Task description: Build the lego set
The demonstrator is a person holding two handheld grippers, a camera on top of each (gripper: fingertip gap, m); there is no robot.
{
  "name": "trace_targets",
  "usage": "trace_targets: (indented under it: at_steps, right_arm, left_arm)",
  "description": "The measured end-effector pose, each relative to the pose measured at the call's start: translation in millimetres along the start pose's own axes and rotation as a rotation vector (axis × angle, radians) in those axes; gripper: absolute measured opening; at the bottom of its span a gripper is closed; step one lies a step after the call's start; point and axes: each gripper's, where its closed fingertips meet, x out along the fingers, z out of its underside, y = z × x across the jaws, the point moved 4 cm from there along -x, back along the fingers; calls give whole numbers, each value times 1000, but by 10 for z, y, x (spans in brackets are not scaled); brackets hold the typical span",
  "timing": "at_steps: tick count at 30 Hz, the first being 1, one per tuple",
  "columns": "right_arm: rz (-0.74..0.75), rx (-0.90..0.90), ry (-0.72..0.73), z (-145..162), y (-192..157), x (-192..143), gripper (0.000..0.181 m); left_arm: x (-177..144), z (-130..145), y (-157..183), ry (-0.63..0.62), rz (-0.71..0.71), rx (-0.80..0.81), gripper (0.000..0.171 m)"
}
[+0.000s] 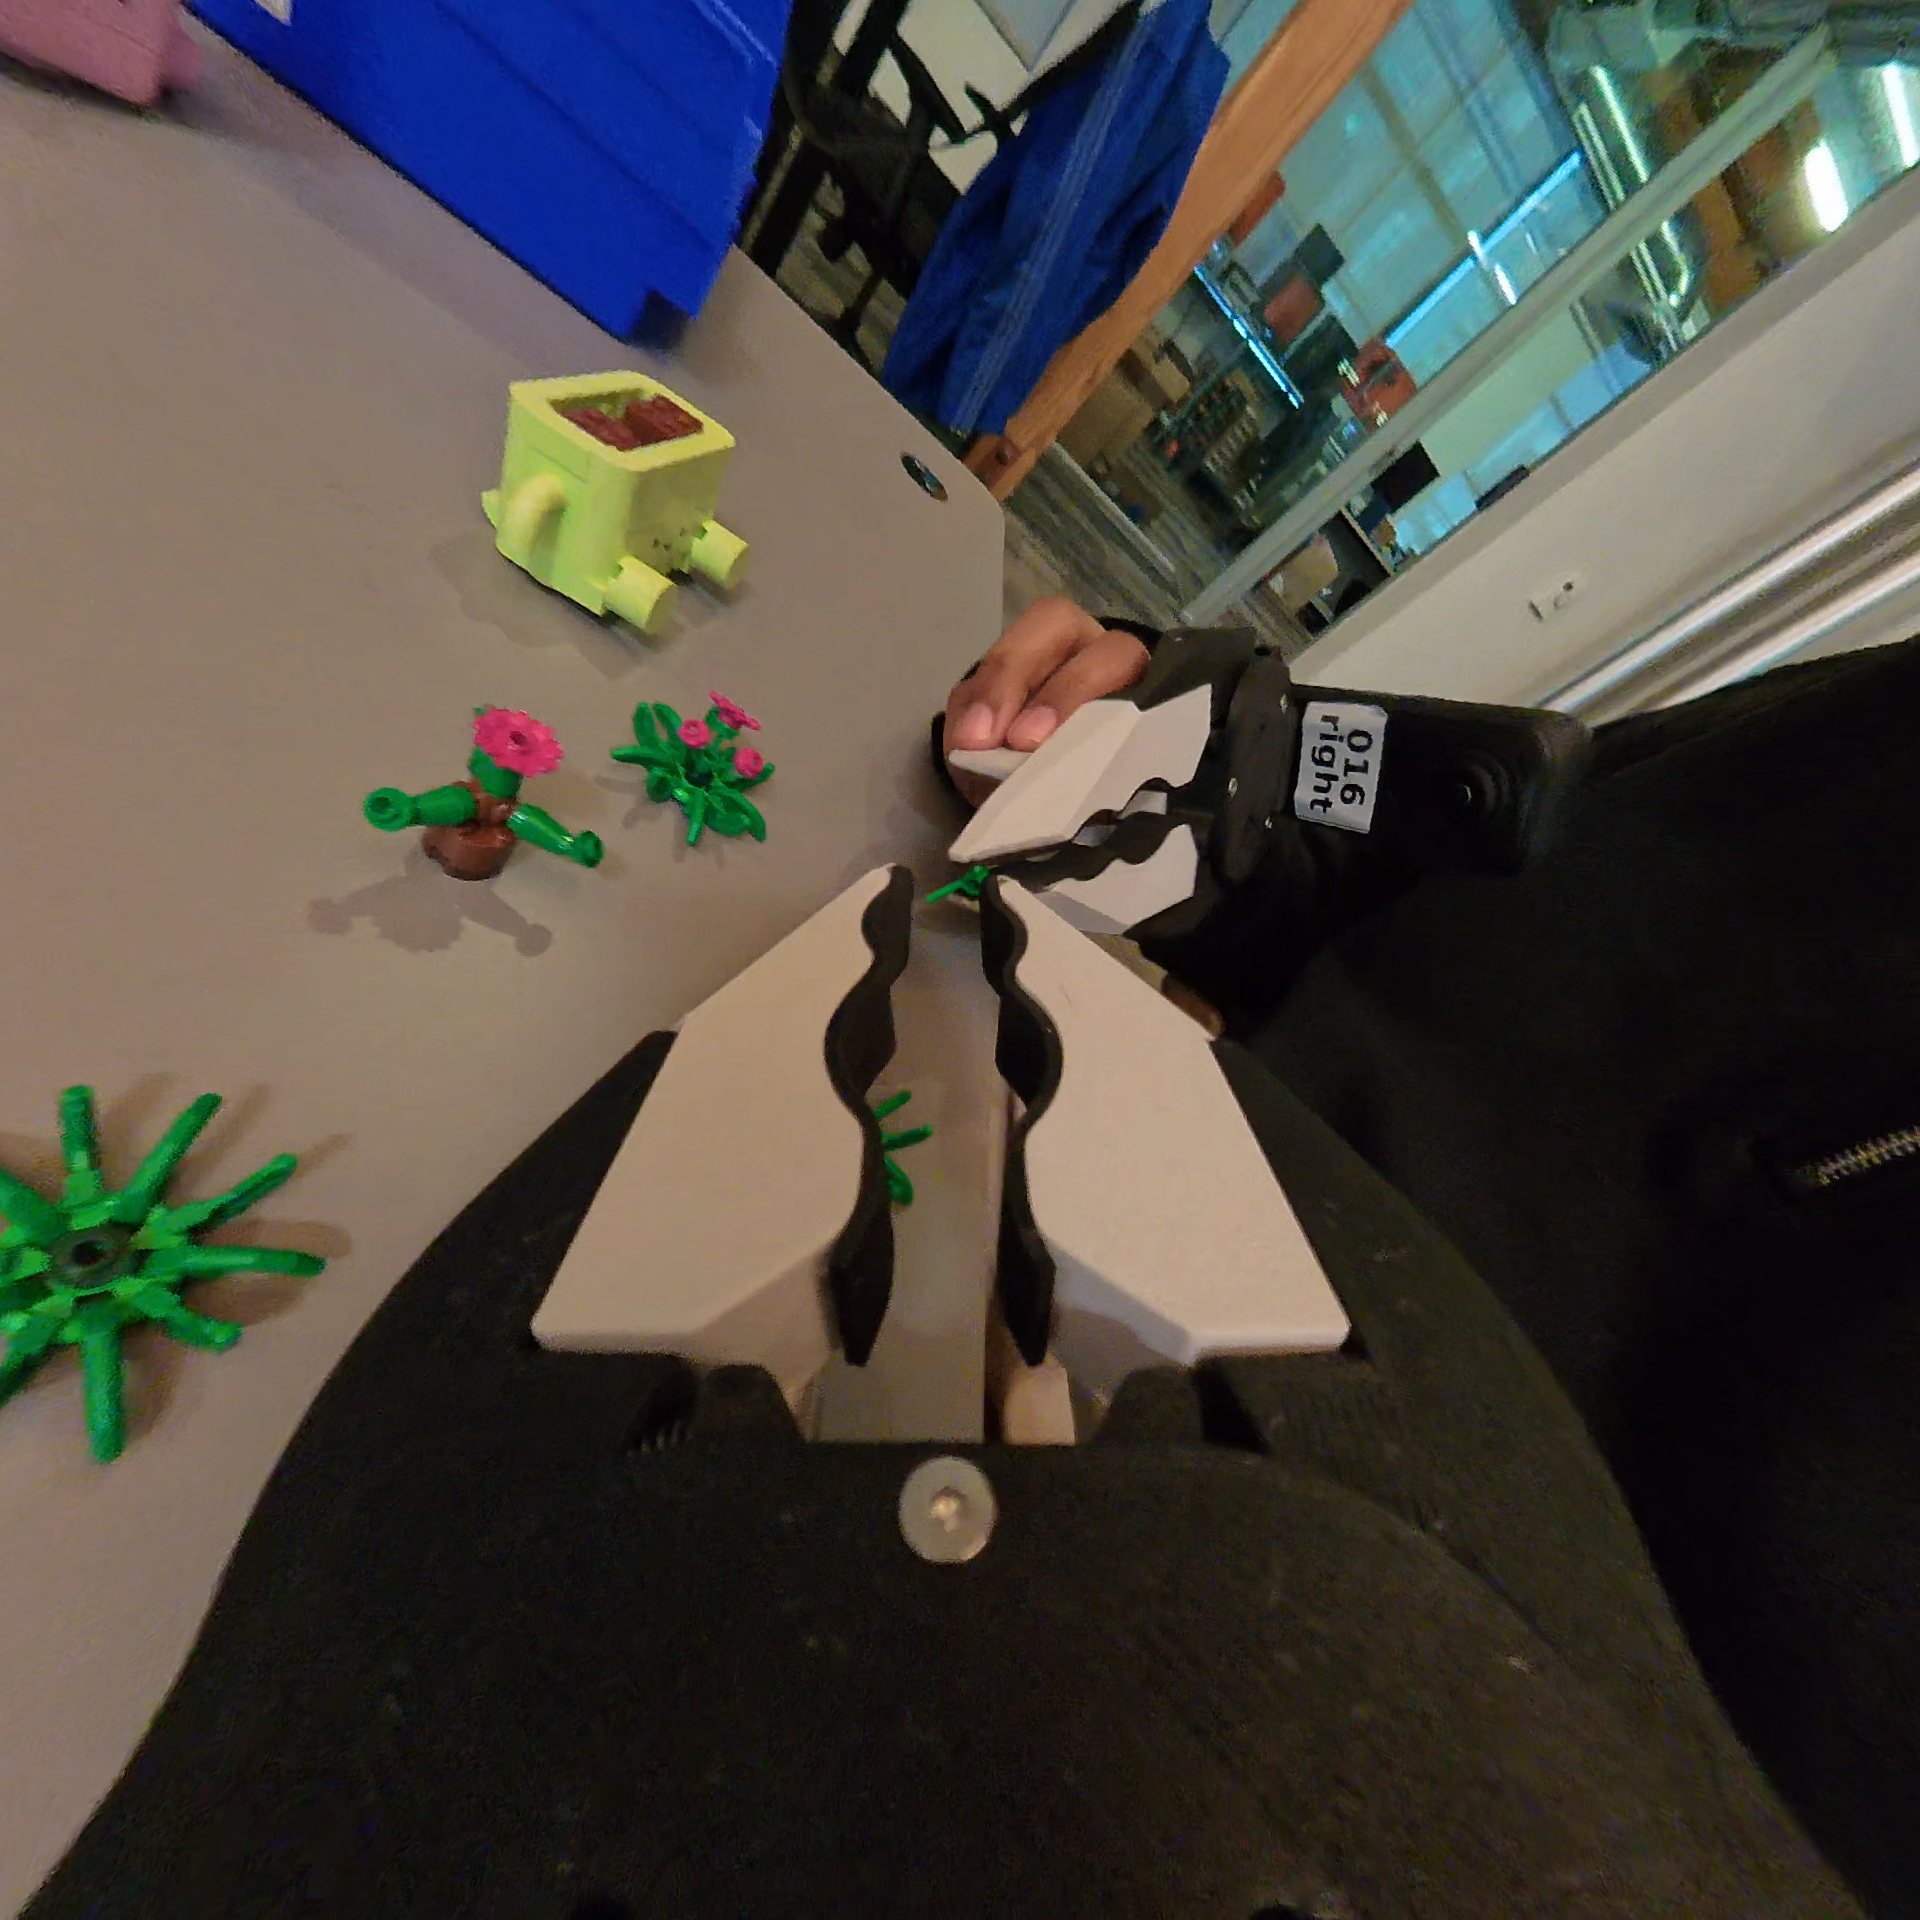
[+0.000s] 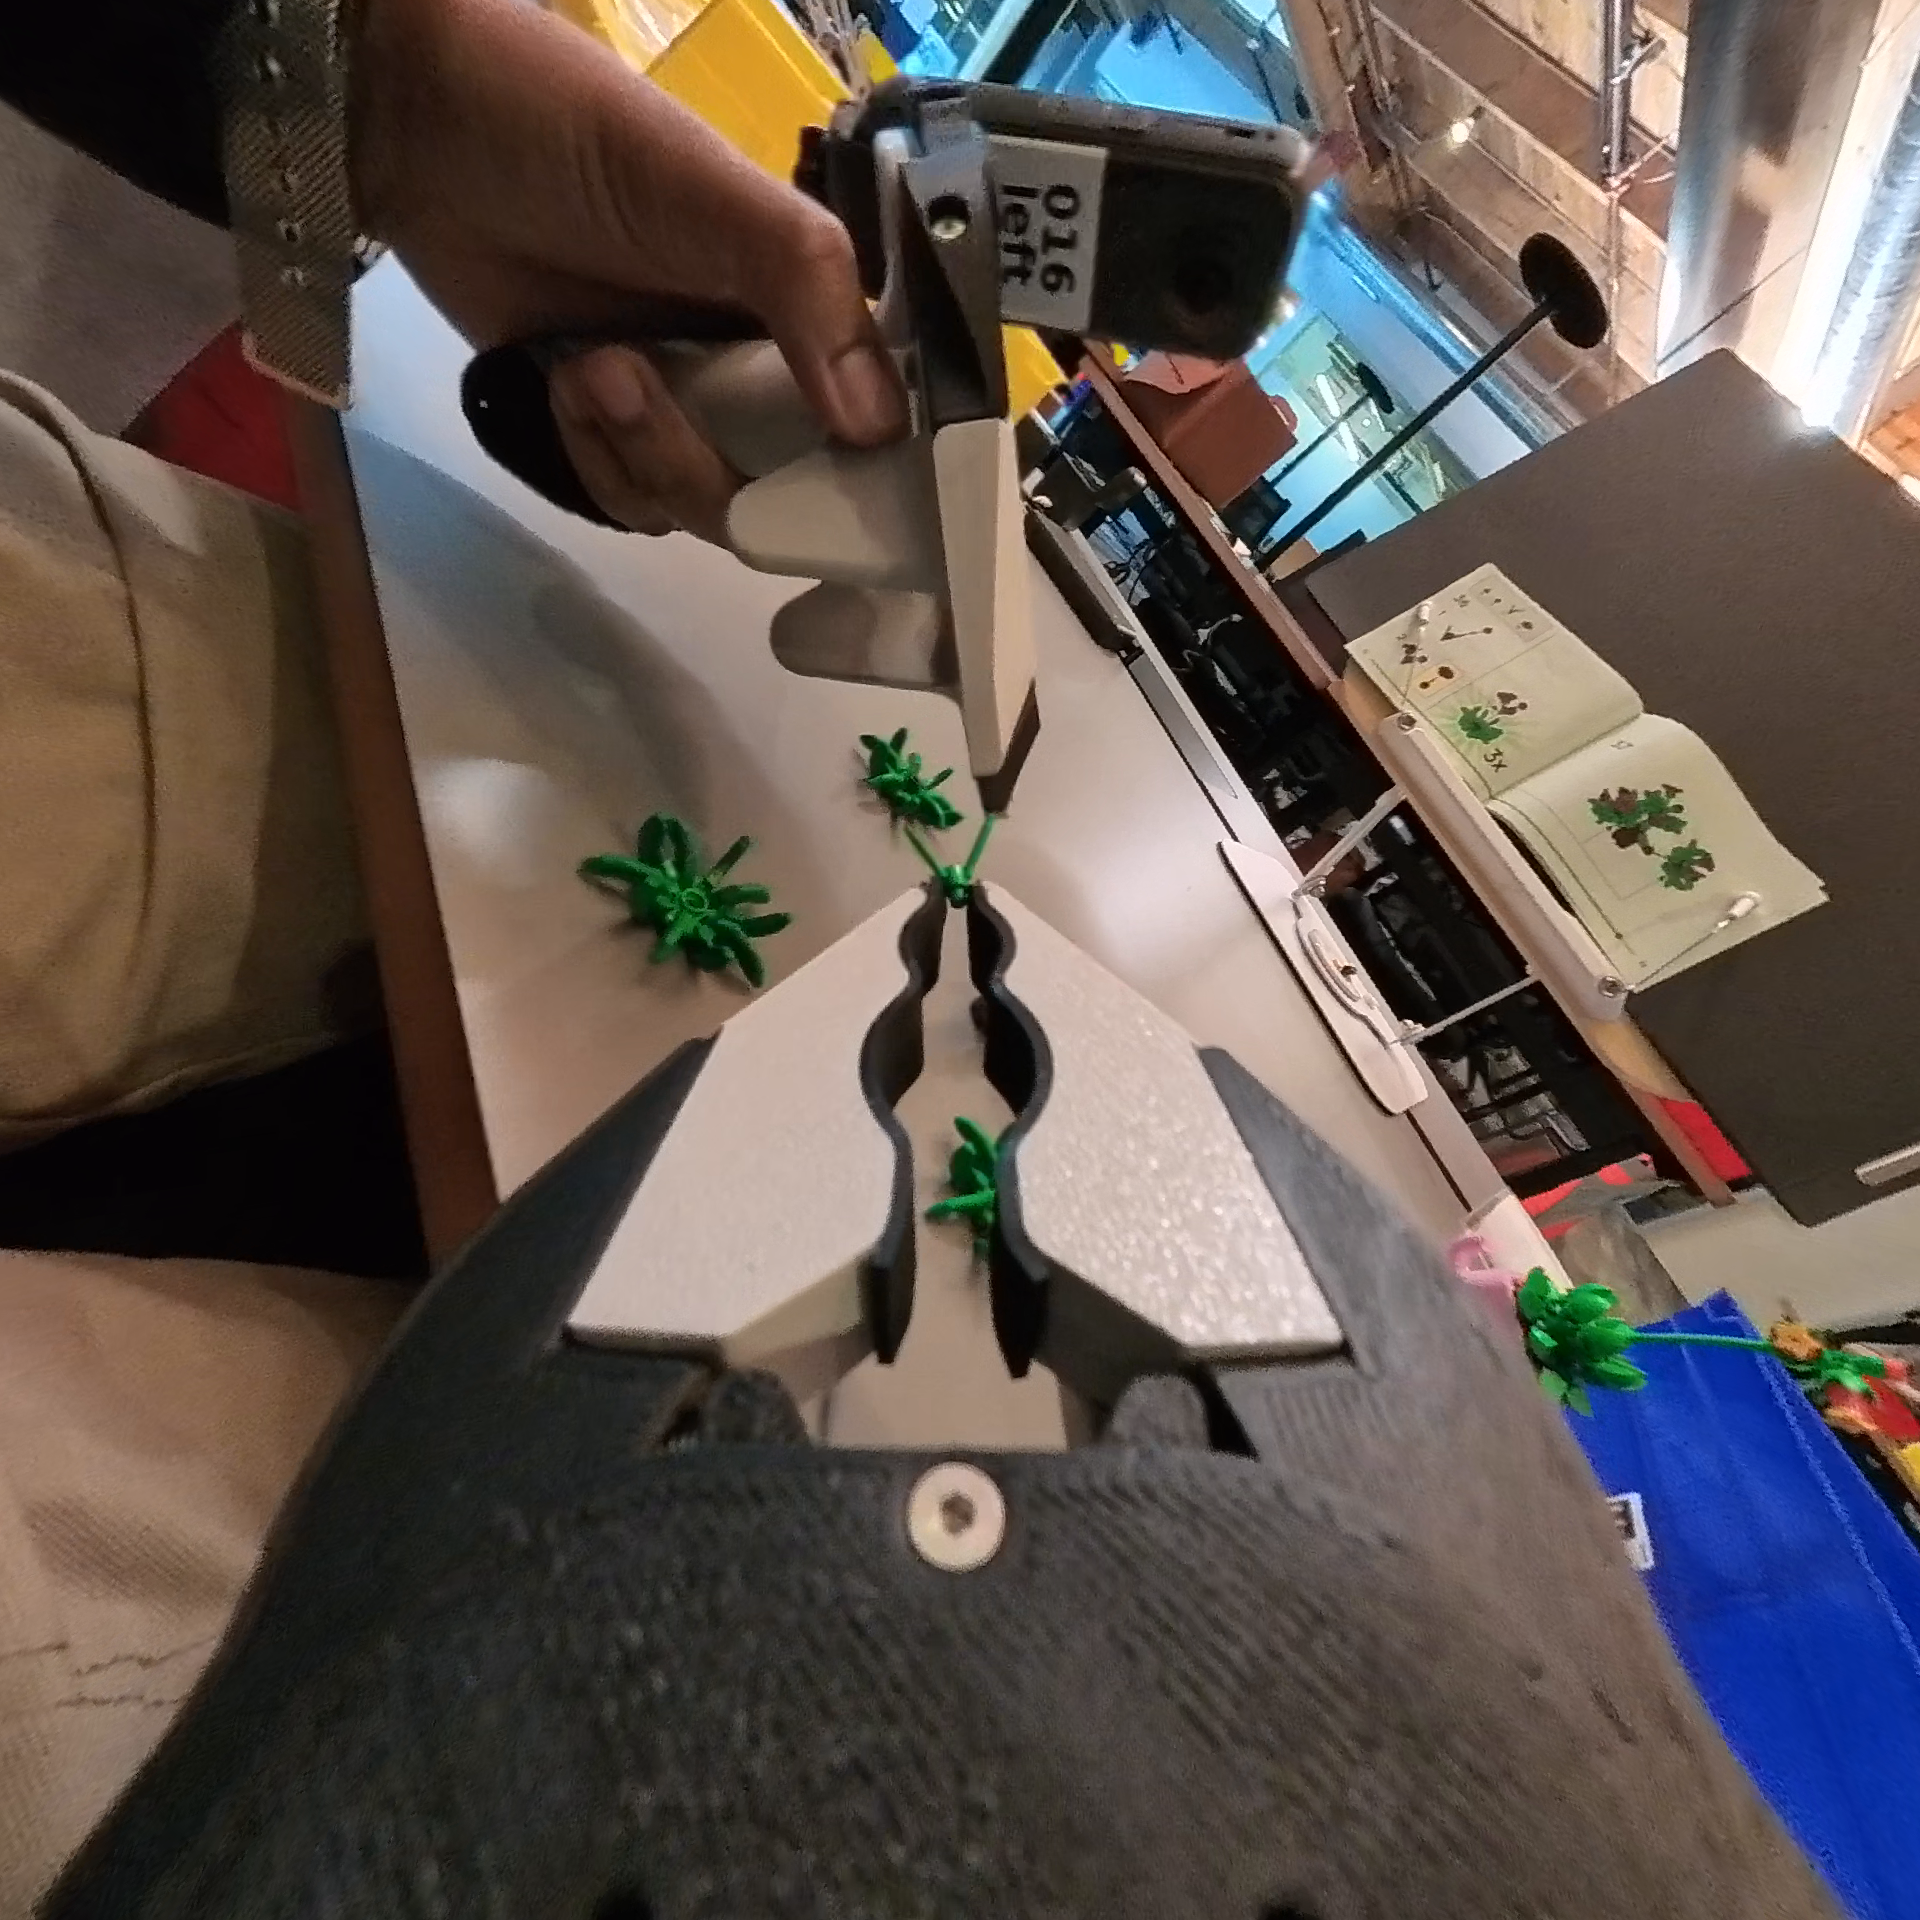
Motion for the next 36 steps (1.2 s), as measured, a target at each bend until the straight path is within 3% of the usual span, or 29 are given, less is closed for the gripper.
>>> trace_targets:
  at_steps: [8, 16, 23, 31, 36]
  right_arm:
    - [90, 141, -6, 51, 254, 41, 2]
    - [103, 370, 142, 2, 524, 78, 2]
    - [84, 521, 231, -10, 652, 88, 2]
    - [105, 542, 275, -15, 692, 28, 2]
    - [109, 552, 298, -36, 688, -22, 2]
  left_arm:
    - [-301, -47, -121, 151, -194, 115, 19]
    - [-476, 99, -129, 202, -279, 112, 21]
    - [-518, 172, -105, 197, -323, 159, 21]
    - [-504, 141, -131, 200, -337, 177, 24]
    - [-393, 155, -143, 110, -409, 278, 24]
